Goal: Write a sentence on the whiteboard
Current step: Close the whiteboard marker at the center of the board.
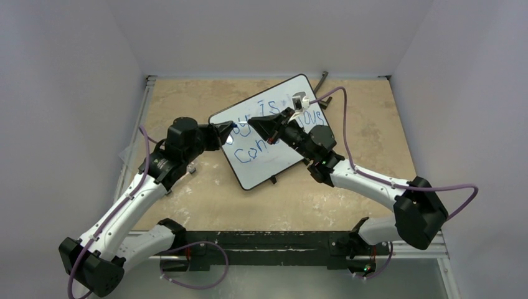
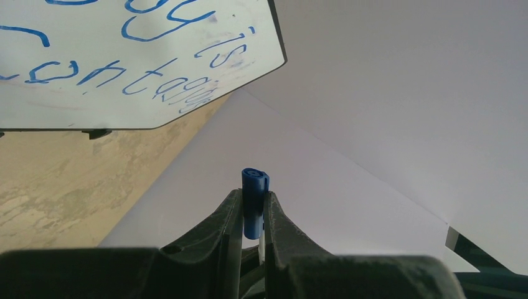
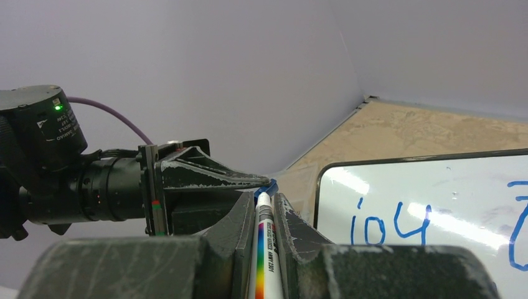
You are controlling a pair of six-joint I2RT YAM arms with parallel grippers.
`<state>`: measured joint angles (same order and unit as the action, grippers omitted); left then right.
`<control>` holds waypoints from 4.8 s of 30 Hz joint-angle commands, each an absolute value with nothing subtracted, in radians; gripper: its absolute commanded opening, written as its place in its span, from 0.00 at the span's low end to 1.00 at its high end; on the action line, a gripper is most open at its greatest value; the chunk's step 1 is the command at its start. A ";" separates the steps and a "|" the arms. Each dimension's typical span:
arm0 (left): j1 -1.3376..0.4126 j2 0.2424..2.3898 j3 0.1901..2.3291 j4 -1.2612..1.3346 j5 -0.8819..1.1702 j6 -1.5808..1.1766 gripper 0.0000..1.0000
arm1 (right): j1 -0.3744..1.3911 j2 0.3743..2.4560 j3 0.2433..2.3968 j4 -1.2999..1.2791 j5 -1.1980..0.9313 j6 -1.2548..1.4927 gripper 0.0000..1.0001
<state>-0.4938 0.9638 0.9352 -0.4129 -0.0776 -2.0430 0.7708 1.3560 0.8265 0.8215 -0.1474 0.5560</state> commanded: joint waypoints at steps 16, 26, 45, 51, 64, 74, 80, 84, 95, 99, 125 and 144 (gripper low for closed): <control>-0.464 0.960 0.928 -0.365 -0.045 -2.089 0.00 | 0.788 1.367 0.872 0.838 -0.137 0.527 0.00; -0.448 0.957 0.918 -0.359 -0.035 -2.087 0.00 | 0.789 1.340 0.882 0.803 -0.126 0.511 0.00; -0.443 0.971 0.896 -0.317 -0.019 -2.097 0.00 | 0.799 1.391 0.915 0.812 -0.152 0.530 0.00; -0.443 0.977 0.893 -0.301 -0.008 -2.100 0.00 | 0.798 1.420 0.924 0.811 -0.152 0.535 0.00; -0.441 0.979 0.906 -0.322 0.020 -2.106 0.00 | 0.831 1.465 0.963 0.758 -0.099 0.470 0.00; -0.441 0.968 0.970 -0.454 0.017 -2.086 0.00 | 0.934 1.559 1.077 0.625 -0.003 0.322 0.00; -0.442 0.979 0.981 -0.421 0.078 -2.078 0.00 | 0.961 1.600 1.113 0.613 0.009 0.298 0.00; -0.443 0.971 0.984 -0.401 0.105 -2.078 0.00 | 0.972 1.617 1.113 0.633 0.012 0.305 0.00; -0.443 0.923 0.990 -0.351 0.155 -2.079 0.00 | 0.989 1.658 1.120 0.699 0.046 0.380 0.00; -0.443 0.898 0.986 -0.302 0.153 -2.065 0.00 | 0.990 1.694 1.146 0.736 0.059 0.457 0.00; -0.442 0.870 0.953 -0.167 0.130 -1.924 0.21 | 0.984 1.684 1.141 0.900 0.158 0.800 0.00; -0.443 0.843 1.025 -0.227 0.133 -1.775 0.50 | 0.913 1.644 1.036 1.023 0.151 0.919 0.00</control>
